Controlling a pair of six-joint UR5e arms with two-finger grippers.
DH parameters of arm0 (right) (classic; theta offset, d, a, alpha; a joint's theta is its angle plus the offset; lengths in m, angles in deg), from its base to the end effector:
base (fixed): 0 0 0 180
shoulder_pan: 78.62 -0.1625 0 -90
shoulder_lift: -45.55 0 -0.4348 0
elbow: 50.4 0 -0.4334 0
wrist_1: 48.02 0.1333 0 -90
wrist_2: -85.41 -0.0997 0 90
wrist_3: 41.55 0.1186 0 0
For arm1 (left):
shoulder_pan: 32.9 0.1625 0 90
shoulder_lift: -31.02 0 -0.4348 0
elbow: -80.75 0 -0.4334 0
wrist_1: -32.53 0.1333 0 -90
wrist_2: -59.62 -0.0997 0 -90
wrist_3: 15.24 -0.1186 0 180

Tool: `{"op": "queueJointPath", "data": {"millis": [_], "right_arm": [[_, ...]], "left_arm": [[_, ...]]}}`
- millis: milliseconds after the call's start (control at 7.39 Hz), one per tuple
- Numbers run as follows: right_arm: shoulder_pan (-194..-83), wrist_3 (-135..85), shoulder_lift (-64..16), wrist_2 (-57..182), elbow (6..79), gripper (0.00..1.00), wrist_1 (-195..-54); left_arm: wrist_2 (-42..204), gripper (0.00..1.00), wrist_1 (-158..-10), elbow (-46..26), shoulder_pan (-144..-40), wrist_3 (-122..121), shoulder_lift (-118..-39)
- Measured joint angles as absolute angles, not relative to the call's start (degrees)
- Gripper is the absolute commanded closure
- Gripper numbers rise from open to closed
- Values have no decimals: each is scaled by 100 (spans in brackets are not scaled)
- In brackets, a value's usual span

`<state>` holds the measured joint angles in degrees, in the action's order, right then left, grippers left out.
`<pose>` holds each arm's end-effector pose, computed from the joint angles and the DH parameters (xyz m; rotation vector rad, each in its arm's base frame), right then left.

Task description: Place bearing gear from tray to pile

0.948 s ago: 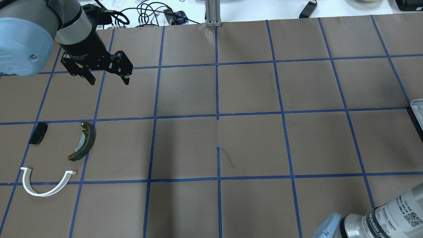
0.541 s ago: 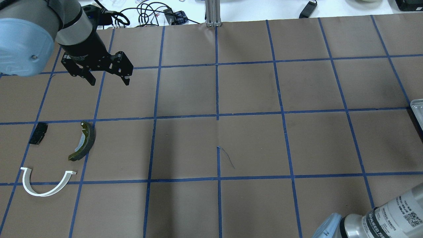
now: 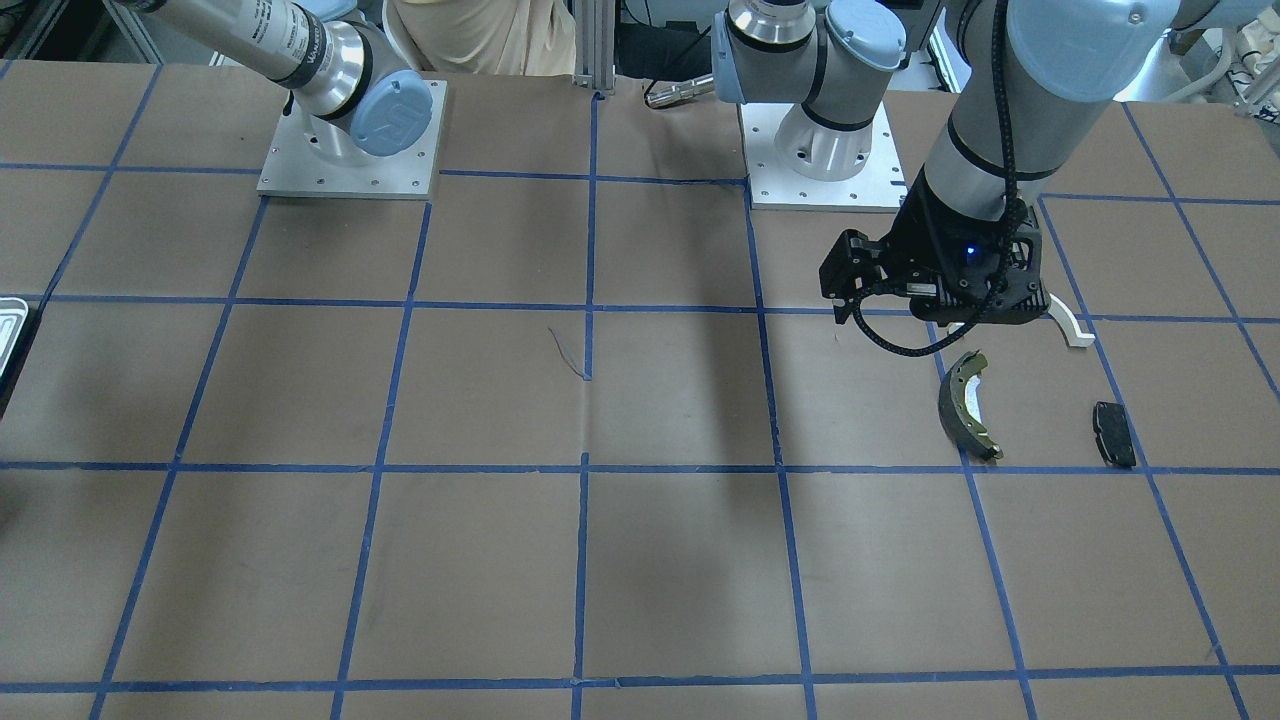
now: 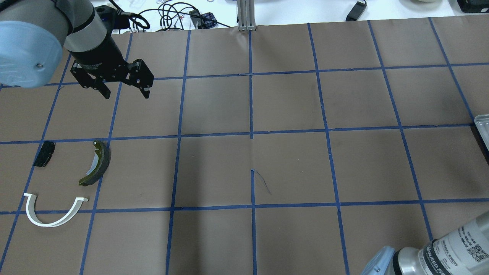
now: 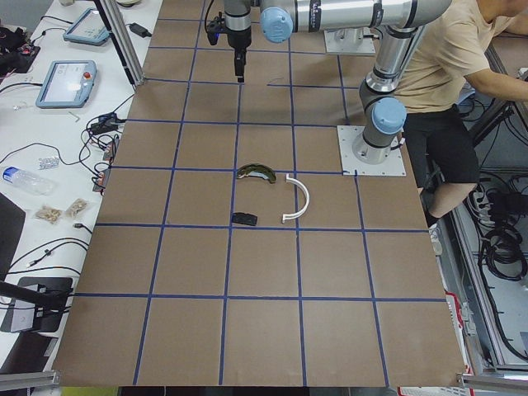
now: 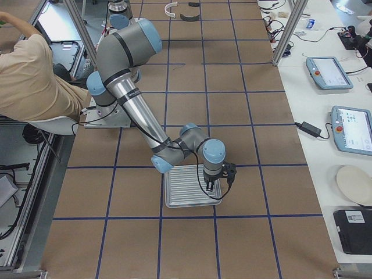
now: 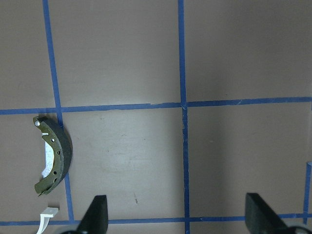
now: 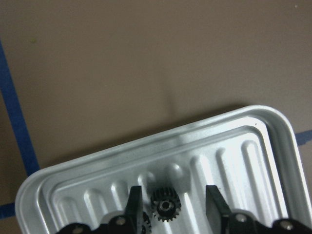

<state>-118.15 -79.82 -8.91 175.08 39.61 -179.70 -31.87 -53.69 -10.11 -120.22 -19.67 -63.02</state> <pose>-0.4679 -0.5598 0.1570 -0.3256 -3.0511 0.1236 -0.1039 -0.5653 0.4387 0.0480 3.1163 0.0329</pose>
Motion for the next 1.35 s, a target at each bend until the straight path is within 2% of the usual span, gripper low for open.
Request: {"op": "queueJointPath", "data": {"millis": [406, 541, 812, 948, 1083, 1354], "right_arm": [[-11817, -7995, -828, 17502, 3960, 47, -17984], [-11817, -7994, -805, 17502, 3960, 53, -17985], [-11817, -7976, -794, 17498, 3960, 81, -17976], [-11817, -7960, -803, 17501, 3960, 92, -17956], [-11817, -7952, -817, 17521, 3960, 96, -17923], [-11823, -7951, -873, 17570, 3962, 96, -17862]], "left_arm": [[-3187, 0, -5361, -1007, -12025, -1965, -6301], [-3189, 0, -5362, -1007, -12026, -1969, -6298], [-3190, 0, -5362, -996, -12027, -1995, -6290], [-3188, 0, -5361, -996, -12027, -2003, -6290], [-3188, 0, -5360, -996, -12027, -2008, -6292], [-3228, 0, -5362, -997, -12027, -2064, -6287]]}}
